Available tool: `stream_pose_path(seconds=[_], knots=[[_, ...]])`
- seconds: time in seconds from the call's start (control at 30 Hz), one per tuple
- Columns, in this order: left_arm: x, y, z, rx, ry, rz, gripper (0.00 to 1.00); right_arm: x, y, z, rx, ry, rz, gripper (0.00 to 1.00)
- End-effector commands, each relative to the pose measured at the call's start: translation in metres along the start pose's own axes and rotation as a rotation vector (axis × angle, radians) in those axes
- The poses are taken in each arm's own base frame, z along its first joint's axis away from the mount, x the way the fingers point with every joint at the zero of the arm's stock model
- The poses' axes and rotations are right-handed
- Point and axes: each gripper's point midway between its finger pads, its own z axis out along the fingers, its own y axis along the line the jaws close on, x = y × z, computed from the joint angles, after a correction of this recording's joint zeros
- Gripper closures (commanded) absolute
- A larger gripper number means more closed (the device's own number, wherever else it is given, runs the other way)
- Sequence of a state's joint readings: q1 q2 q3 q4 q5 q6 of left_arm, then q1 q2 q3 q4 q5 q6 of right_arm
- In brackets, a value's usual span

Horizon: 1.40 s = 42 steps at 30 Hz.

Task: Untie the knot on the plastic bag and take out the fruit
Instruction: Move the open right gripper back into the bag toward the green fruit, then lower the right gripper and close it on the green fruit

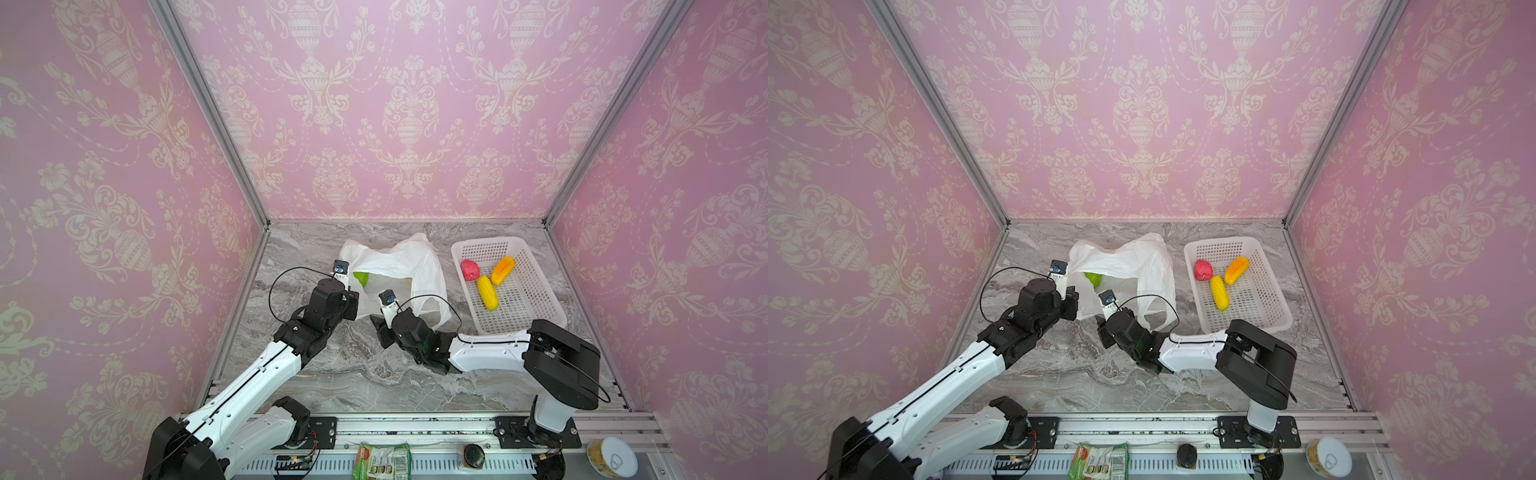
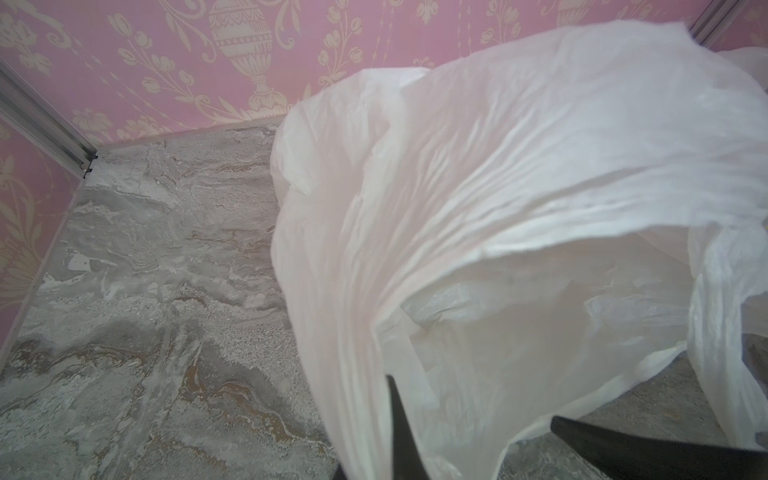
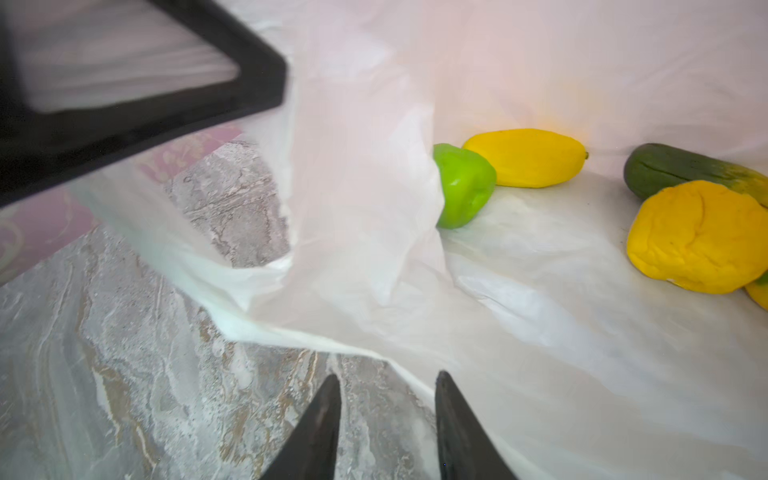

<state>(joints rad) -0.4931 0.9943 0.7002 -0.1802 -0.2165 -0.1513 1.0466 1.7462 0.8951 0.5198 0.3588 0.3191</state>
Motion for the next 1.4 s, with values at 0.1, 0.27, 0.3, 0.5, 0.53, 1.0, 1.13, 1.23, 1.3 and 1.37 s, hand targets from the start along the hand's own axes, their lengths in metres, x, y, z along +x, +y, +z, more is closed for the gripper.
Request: stream_pose_path(seconds=[0.1,0.27,0.3,0.5,0.53,1.0,1.13,1.23,1.3,1.37], knots=[[-0.007,0.003,-0.004,-0.017,-0.018,0.002,1.0,-0.026,-0.005,-0.005,0.0,-0.062,0.053,0.58],[-0.006,0.003,-0.003,-0.018,-0.014,0.003,1.0,-0.022,-0.034,0.004,0.075,-0.036,0.099,0.52],[-0.006,0.003,-0.004,-0.016,-0.014,0.003,1.0,-0.02,-0.038,0.008,0.083,-0.017,0.106,0.52],[-0.006,0.002,-0.004,-0.012,-0.014,0.002,1.0,-0.014,-0.053,0.034,0.131,0.047,0.14,0.45],[-0.005,0.003,-0.004,-0.012,-0.014,0.002,1.0,-0.015,-0.053,0.038,0.13,0.052,0.144,0.42],[-0.006,0.017,-0.006,-0.091,-0.021,-0.01,1.0,0.005,-0.026,0.092,0.108,0.119,0.22,0.22],[-0.005,0.026,-0.005,-0.146,-0.011,-0.015,1.0,0.024,0.001,0.086,0.083,0.105,0.197,0.23],[-0.006,0.029,-0.008,-0.162,-0.018,-0.018,1.0,0.033,0.019,0.08,0.055,0.103,0.171,0.24],[-0.006,0.034,-0.011,-0.179,-0.03,-0.028,1.0,0.035,0.027,0.076,0.056,0.091,0.146,0.23],[-0.007,0.038,-0.015,-0.196,-0.046,-0.037,1.0,0.034,0.034,0.07,0.048,0.067,0.123,0.21]])
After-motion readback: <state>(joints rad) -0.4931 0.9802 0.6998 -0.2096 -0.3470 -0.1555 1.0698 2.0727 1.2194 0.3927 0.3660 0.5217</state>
